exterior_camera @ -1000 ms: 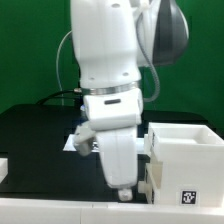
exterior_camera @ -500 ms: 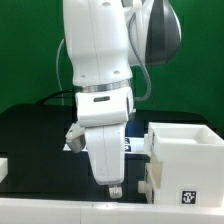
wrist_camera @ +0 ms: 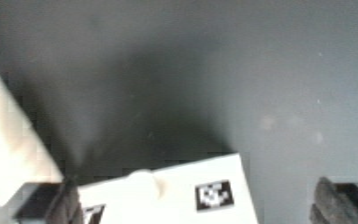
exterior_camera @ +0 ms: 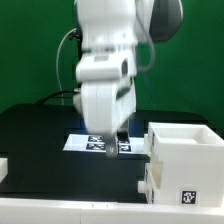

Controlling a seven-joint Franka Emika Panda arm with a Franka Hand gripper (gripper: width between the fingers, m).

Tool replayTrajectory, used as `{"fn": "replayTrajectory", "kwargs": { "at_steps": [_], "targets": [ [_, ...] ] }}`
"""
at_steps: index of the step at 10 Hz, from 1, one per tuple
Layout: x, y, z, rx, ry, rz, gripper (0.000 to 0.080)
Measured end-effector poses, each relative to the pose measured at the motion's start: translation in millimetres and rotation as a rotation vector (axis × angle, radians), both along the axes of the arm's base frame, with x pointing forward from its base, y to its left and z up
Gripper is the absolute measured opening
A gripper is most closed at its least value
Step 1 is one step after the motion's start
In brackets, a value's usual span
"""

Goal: Assemble drawer

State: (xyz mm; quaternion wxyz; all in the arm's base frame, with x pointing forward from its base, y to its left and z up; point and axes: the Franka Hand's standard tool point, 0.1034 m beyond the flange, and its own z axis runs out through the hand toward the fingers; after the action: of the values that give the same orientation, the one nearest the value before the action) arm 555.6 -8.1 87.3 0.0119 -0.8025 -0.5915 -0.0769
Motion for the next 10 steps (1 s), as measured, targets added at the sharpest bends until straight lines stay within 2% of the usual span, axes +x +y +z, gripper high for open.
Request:
{"fn": "replayTrajectory", "kwargs": {
  "at_steps": [1, 4, 5, 6, 7, 8, 9, 10],
  "targets": [
    [-23.2, 7.7, -8.5, 0.002, 0.021, -0.047, 0.0649],
    [-27.0, 7.2, -12.1, 0.002, 0.037, -0.041, 0.0649],
    [-30.3, 9.4, -12.9, 0.013, 0.036, -0.149, 0.0649],
    [-48.1, 15.6, -15.4, 0.02, 0.047, -0.277, 0.0649],
    [-69.1, 24.6, -13.2, 0.017, 0.062, -0.365, 0.0649],
    [-76.3, 38.6, -9.6, 0.026, 0.054, -0.445, 0.0649],
    [-89.6, 56.5, -18.7, 0.045, 0.043, -0.492, 0.0649],
    [-100.1, 66.4, -31.0, 0.047, 0.076, -0.516, 0.0649]
  ]
}}
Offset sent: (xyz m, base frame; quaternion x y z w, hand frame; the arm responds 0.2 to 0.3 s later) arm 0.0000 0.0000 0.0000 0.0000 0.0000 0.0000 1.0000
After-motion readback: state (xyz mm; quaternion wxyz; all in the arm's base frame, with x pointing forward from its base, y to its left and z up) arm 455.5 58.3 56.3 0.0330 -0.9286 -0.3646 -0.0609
